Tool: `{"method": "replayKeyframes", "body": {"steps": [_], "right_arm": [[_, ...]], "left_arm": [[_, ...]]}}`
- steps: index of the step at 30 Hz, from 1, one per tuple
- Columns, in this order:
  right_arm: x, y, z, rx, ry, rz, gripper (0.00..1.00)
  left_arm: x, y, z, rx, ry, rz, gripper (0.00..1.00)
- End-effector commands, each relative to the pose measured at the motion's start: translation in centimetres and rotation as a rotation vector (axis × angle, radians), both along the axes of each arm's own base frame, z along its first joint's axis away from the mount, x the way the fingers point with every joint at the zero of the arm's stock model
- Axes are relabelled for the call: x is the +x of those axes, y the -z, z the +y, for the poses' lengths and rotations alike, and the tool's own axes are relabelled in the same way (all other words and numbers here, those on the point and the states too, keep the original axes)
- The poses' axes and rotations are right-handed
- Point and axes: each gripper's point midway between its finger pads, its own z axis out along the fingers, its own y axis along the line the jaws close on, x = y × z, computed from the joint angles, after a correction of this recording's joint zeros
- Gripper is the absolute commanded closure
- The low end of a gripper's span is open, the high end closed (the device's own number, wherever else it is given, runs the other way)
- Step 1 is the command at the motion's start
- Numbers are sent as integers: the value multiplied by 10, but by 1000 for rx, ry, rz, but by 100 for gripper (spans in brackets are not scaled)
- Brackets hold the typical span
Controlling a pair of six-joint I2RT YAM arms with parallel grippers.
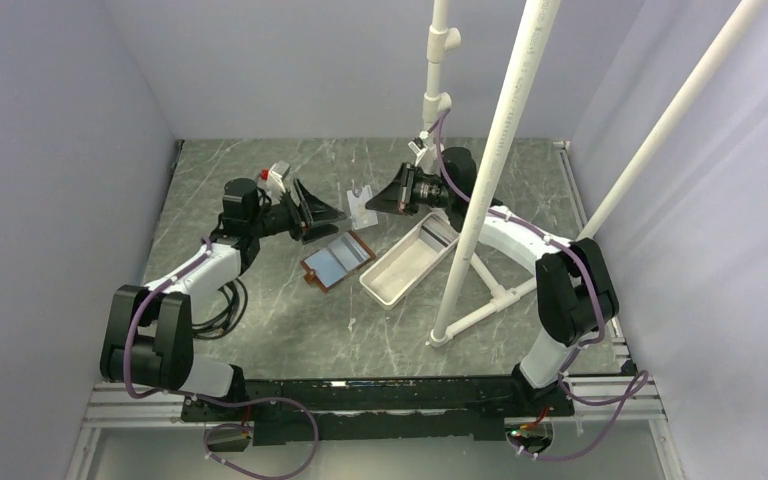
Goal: Put the credit cards into the card holder
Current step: Pick up the credit card from the storage box.
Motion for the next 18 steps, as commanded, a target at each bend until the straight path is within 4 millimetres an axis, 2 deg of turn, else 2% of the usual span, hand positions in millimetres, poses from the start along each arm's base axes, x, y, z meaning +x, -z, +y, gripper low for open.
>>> {"method": "replayKeyframes", "body": {"steps": [1,5,8,11,13,14,18], "right_arm": [[-16,-55,23,190,-119,-78,100],[-21,-49,32,192,-153,-65,100],[-23,-42,38,170,-167,-57,100],[-21,-31,41,131,-173,-43,100],[-15,-16,41,55,-155,-34,99],[-13,-9,42,20,-156,-28,94],[0,20,40,-165,-117,-84,59]], "left_arm": [[-7,-53,-6,-146,77,-204,25],[-8,-51,-6,-143,84,-194,44],[-9,-51,-5,-141,82,-207,63],[-5,-32,1,-77,40,-132,95],[-5,-17,8,-24,11,-93,100],[-6,-10,12,-8,2,-73,100],[-9,23,27,70,-41,46,100]]}}
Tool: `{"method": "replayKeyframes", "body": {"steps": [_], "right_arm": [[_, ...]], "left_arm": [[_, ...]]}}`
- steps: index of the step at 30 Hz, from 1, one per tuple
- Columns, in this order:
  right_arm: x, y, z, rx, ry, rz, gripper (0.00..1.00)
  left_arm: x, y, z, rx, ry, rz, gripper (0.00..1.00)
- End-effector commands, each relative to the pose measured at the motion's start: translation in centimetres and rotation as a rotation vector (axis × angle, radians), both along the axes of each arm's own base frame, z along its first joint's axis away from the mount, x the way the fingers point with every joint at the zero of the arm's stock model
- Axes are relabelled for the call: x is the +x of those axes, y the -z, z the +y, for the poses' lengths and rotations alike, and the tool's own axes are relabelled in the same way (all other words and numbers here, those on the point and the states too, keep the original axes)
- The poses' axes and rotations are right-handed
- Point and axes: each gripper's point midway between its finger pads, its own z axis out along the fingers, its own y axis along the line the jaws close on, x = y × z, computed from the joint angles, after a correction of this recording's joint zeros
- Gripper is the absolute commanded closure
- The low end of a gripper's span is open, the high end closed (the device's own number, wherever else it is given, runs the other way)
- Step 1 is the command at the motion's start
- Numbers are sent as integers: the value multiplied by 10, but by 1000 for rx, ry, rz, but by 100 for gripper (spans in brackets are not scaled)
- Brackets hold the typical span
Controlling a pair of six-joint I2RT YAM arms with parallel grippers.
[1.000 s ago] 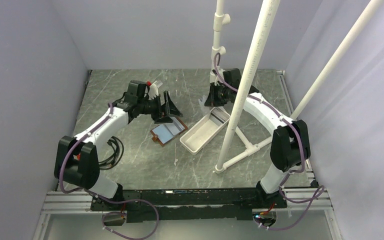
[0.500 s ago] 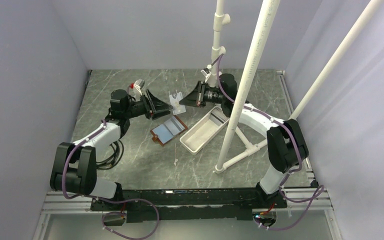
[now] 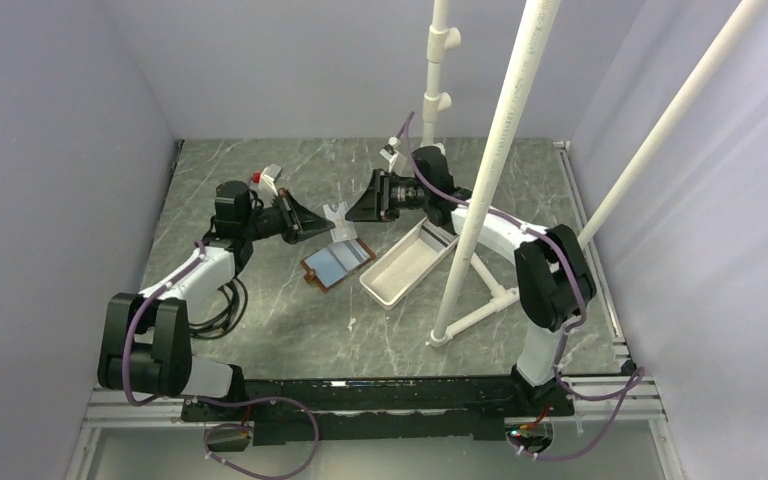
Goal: Put the credit cards into the card holder
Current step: Pick up the credit card from the storage box, then insert the credit card into the card holder.
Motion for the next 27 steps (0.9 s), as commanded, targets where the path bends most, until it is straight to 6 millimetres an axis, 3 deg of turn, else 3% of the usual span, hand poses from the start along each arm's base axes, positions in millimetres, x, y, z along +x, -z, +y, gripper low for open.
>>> {"method": "replayKeyframes", "body": {"steps": [1,3,7,13,17,27], "right_arm": [[20,19,-4,-206,41,-137,54],[25,35,-4,-274,29,-135,53],[32,67,7,-355,-35,-116,64],[43,111,19,-497,-70,-111,90],[47,132,18,-554,-84,-106,99],[51,164,10,-635,-80,-96,100]], "left_arm": [[-9,44,20,132,-44,144,100],[-16,67,28,191,-31,245,100],[-23,100,36,268,-25,344,100],[-27,135,38,297,-9,437,100],[-25,145,37,285,-3,437,100],[-18,156,33,259,15,434,100]]}}
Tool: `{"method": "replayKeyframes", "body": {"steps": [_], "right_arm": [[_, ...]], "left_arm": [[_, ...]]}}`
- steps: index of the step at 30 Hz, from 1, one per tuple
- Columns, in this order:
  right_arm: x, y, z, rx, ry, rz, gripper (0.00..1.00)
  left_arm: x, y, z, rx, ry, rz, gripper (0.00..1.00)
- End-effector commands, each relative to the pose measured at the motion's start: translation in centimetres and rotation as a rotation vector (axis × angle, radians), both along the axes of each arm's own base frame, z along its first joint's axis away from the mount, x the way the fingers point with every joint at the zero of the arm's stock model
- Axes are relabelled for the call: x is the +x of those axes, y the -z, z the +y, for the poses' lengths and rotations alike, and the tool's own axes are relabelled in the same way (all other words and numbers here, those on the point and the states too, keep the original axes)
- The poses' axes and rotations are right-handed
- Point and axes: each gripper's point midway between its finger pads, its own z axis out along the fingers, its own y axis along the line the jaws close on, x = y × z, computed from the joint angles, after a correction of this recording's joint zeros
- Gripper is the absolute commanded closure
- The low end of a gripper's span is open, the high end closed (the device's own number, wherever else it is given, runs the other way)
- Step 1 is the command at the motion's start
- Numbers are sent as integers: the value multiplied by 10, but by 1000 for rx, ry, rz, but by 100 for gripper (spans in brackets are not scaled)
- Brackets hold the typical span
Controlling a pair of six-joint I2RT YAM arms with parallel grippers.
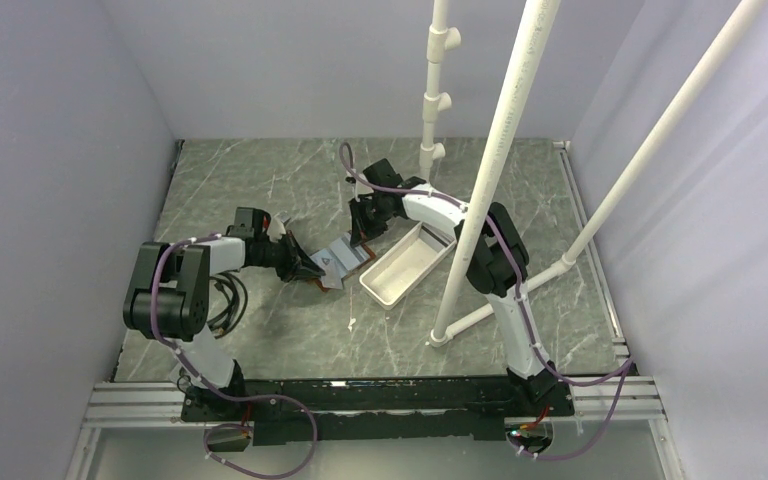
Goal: Put the credit cards into the card holder
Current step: Insert the credit card into the card holder.
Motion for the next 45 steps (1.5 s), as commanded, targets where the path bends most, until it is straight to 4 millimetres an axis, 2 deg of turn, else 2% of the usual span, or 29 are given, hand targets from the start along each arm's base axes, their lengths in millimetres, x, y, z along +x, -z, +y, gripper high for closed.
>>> {"method": "replayKeyframes", "body": {"steps": [1,8,17,38,45], "right_arm": [[16,-4,-2,-28,1,-67,100],[16,9,-7,-71,7,-55,100],[15,16,-10,-91,8,-49,100],[13,18,-11,-96,7,-45,100],[12,20,-9,-102,2,-42,100]], "left_arm": [[11,-7,-3,-32,15,-70,100],[9,-18,3,19,16,-100,100],[16,-29,0,-11,17,-117,100],[30,-15,-7,-68,14,-99,100],[31,-3,-1,-58,-31,-44,100]]}}
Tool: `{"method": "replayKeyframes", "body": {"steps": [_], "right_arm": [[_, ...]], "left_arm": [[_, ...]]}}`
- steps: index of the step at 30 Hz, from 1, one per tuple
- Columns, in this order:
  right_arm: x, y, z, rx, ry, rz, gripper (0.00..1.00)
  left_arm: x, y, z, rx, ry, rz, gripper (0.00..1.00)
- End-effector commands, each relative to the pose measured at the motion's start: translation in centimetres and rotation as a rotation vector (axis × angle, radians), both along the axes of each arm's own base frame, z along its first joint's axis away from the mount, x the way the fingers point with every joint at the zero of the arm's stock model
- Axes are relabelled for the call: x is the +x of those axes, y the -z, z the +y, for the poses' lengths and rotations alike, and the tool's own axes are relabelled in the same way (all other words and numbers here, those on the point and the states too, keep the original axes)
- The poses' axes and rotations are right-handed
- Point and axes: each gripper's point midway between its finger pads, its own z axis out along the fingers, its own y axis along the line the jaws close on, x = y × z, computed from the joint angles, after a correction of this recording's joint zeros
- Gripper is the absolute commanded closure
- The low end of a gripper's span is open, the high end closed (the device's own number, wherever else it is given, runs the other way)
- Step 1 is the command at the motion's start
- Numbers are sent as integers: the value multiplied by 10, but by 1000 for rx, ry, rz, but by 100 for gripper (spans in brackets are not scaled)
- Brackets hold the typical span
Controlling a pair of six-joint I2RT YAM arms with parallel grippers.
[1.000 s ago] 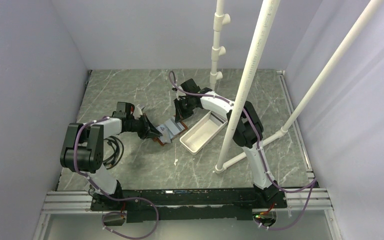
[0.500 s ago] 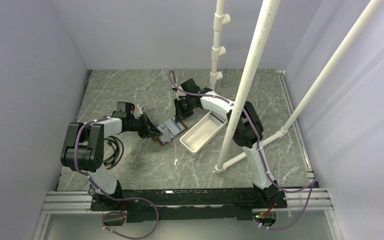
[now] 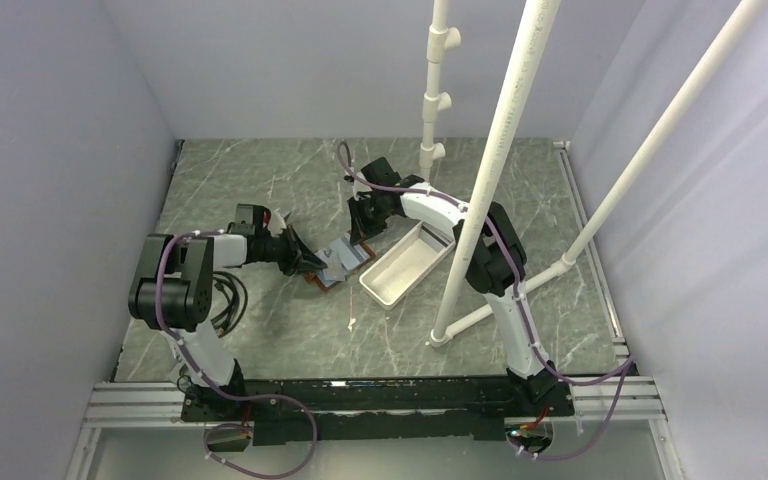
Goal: Put the credit cards into the card holder
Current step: Insert the credit card into the card holder.
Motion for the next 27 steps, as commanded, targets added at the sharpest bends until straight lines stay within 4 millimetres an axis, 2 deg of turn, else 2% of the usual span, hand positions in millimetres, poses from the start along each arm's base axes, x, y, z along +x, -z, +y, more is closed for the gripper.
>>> {"method": "replayKeyframes", "body": {"steps": [1,5,13,27], "right_arm": [[4,18,-7,-73,1,-12,100],[4,19,-8,-77,0,-12,100],[3,21,-6,-74,-1,-5,100],[2,22,-2,-75,-7,-4,100]], "left_arm": [[10,-2,4,-7,-26,-8,100],[12,3,9,1,-68,11,100],[23,4,6,-37,-111,6,100],[25,11,7,-57,-186,28,100]]}}
